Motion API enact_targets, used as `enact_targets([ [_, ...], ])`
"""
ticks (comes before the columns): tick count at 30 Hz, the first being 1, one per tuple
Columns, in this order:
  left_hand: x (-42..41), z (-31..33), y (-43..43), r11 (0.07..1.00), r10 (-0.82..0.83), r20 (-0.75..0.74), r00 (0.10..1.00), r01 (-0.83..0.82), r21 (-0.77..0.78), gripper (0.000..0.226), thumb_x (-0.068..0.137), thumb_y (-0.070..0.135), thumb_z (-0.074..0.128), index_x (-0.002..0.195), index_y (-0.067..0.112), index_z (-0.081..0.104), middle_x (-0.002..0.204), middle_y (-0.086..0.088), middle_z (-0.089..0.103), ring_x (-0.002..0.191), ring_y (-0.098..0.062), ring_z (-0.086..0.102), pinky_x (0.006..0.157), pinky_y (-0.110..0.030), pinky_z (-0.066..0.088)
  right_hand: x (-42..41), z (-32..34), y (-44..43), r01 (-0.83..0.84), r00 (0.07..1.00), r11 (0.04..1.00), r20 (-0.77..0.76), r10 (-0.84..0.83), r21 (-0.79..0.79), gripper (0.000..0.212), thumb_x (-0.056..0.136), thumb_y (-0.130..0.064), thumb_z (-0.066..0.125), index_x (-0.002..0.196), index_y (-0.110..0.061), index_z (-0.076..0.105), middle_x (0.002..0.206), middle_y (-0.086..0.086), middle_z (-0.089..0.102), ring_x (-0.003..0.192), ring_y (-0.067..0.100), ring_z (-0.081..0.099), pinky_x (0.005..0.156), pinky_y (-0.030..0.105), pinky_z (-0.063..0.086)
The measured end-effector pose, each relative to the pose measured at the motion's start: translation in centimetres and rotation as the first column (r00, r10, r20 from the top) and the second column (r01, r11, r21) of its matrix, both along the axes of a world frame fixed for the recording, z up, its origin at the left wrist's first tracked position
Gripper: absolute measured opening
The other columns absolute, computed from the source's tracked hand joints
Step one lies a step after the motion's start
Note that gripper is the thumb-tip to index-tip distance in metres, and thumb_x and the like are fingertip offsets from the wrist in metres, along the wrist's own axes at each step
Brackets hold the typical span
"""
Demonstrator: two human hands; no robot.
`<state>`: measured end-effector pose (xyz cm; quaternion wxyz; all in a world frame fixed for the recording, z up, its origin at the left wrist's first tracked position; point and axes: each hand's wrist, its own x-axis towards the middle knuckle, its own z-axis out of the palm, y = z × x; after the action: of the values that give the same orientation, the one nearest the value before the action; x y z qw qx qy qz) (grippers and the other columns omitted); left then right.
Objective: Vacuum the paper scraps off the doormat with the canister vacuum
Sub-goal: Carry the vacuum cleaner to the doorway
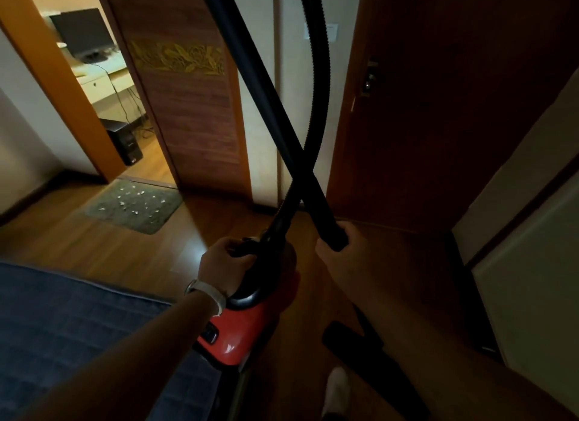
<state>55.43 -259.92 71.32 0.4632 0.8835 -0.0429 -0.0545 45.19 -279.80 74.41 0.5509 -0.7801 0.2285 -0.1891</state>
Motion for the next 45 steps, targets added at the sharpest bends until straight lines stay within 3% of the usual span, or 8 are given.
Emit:
enact_targets([
  [5,7.0,-1.4,-2.9,0.998,0.054,-0.033,0.998,-0.054,-0.013,0.024,0.073,0.023,0.078,0.095,0.026,0.069,0.085,0.005,0.071,0.078,-0.012,0.067,0.062,-0.025,0.050,9.1,-2.7,-4.0,-0.085,0.996,0.991,0.006,0.085,0.108,0.022,0.088,-0.010,0.072,0.108,-0.015,0.063,0.080,-0.003,0.057,0.058,-0.003,0.056,0.050,0.011,0.042],
  [10,13.3,-1.3,-7.6,0.989,0.146,-0.015,0.989,-0.147,-0.016,0.034,0.073,0.015,0.080,0.076,0.042,0.060,0.075,0.014,0.066,0.070,-0.003,0.063,0.064,-0.027,0.051,18.7,-3.6,-8.9,-0.207,0.978,0.974,-0.011,0.209,0.094,0.016,0.088,-0.019,0.073,0.102,-0.024,0.064,0.075,-0.007,0.058,0.059,0.001,0.055,0.049,0.012,0.040],
  [17,22.1,-0.1,-12.1,0.933,0.357,0.061,0.932,-0.359,0.023,0.028,0.070,0.018,0.083,0.095,0.014,0.071,0.079,0.001,0.067,0.074,-0.013,0.062,0.066,-0.022,0.042,29.9,-1.7,-14.7,-0.358,0.934,0.931,0.010,0.358,0.069,0.017,0.090,-0.016,0.070,0.088,-0.029,0.059,0.068,-0.006,0.054,0.047,-0.003,0.053,0.043,0.012,0.038],
  [22,27.5,0.6,-12.9,0.903,0.429,0.059,0.901,-0.429,-0.008,0.027,0.072,0.017,0.082,0.096,0.016,0.069,0.074,0.010,0.061,0.064,0.007,0.054,0.052,-0.004,0.035,37.2,-0.7,-15.4,-0.428,0.902,0.904,0.063,0.426,0.013,0.022,0.088,-0.015,0.071,0.085,-0.033,0.059,0.072,-0.005,0.057,0.057,-0.002,0.057,0.048,0.012,0.040],
  [31,39.3,-2.8,-9.7,0.850,0.525,-0.009,0.851,-0.524,-0.045,0.026,0.070,0.020,0.083,0.093,0.019,0.071,0.072,0.014,0.063,0.066,0.007,0.057,0.051,-0.005,0.037,51.9,-2.6,-11.7,-0.541,0.837,0.833,0.019,0.547,-0.116,0.023,0.086,-0.015,0.074,0.087,-0.031,0.057,0.075,-0.011,0.056,0.070,-0.012,0.056,0.055,0.001,0.038],
  [36,48.0,-5.0,-6.4,0.837,0.543,-0.062,0.837,-0.546,-0.044,0.030,0.071,0.021,0.082,0.099,0.019,0.070,0.077,0.012,0.064,0.066,0.007,0.056,0.052,-0.003,0.037,61.4,-3.2,-8.3,-0.553,0.831,0.817,-0.032,0.556,-0.166,0.017,0.086,-0.016,0.074,0.085,-0.024,0.060,0.072,-0.006,0.058,0.064,-0.005,0.056,0.051,0.009,0.040],
  [41,56.4,-4.3,-1.5,0.785,0.612,-0.075,0.787,-0.616,-0.064,0.032,0.070,0.021,0.082,0.099,0.019,0.069,0.084,0.003,0.068,0.076,-0.011,0.064,0.057,-0.011,0.040,70.9,-2.6,-3.9,-0.582,0.813,0.800,-0.084,0.576,-0.144,0.018,0.087,-0.018,0.073,0.084,-0.007,0.060,0.065,0.000,0.050,0.049,0.002,0.047,0.042,0.012,0.036],
  [45,61.7,-3.0,2.7,0.761,0.646,-0.052,0.761,-0.648,-0.034,0.027,0.071,0.023,0.081,0.095,0.022,0.069,0.079,0.007,0.065,0.068,-0.004,0.060,0.051,-0.009,0.039,77.0,-2.1,-0.1,-0.631,0.776,0.771,-0.084,0.625,-0.085,0.024,0.087,-0.022,0.073,0.079,-0.007,0.055,0.066,0.001,0.046,0.050,0.003,0.041,0.045,0.014,0.034],
])
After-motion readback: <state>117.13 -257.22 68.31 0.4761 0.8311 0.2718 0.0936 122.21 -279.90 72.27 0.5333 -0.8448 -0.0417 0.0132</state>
